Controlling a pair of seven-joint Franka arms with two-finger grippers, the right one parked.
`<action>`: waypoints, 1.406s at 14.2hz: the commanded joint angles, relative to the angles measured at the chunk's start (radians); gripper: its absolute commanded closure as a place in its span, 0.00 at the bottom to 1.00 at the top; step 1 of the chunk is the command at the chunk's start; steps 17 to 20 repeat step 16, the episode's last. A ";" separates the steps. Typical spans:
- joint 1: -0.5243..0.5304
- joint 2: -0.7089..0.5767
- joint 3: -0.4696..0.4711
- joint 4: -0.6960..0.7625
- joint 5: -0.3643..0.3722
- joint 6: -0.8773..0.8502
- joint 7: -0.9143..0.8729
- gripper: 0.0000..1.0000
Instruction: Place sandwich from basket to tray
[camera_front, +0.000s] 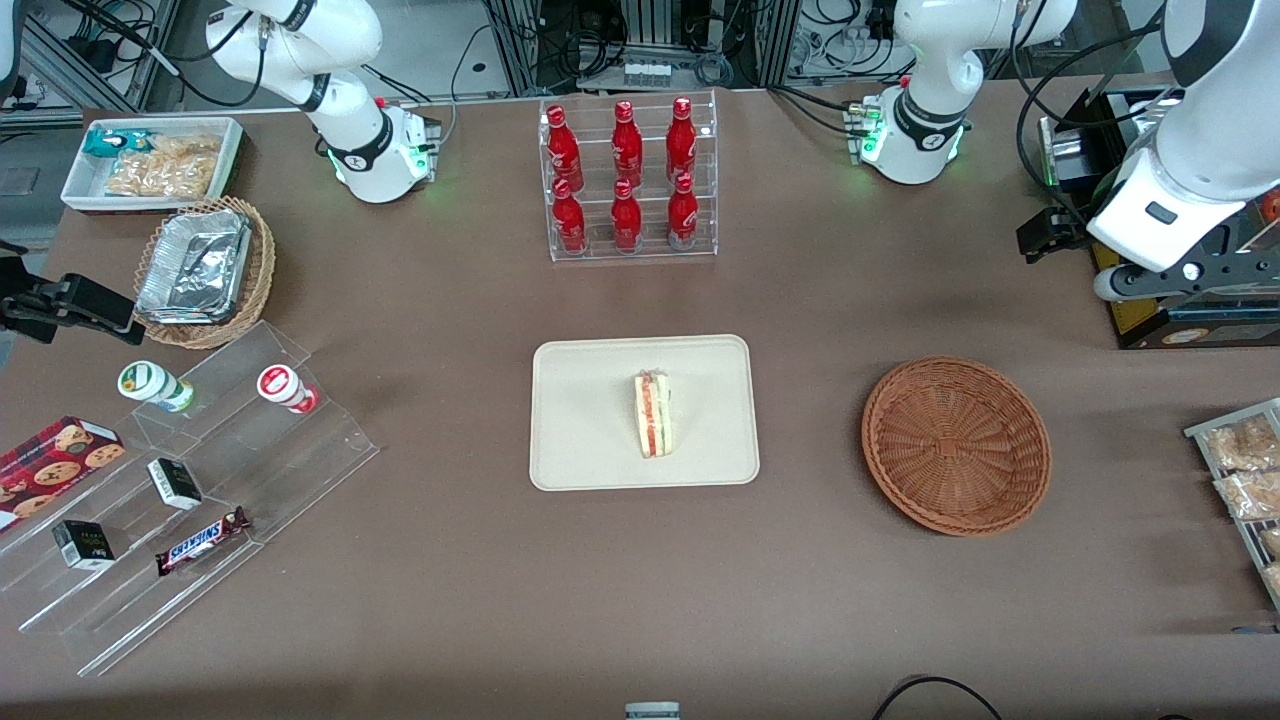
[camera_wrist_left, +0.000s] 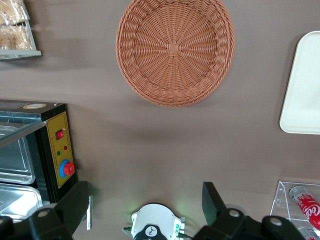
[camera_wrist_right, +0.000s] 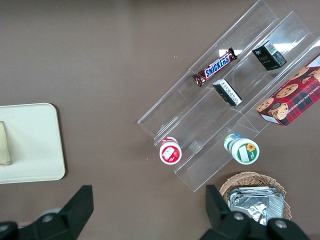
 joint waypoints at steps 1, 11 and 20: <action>0.025 -0.023 -0.009 -0.015 -0.015 -0.011 0.000 0.00; 0.110 0.015 -0.083 0.042 -0.034 -0.010 0.008 0.00; 0.107 0.017 -0.086 0.051 -0.026 -0.010 0.010 0.00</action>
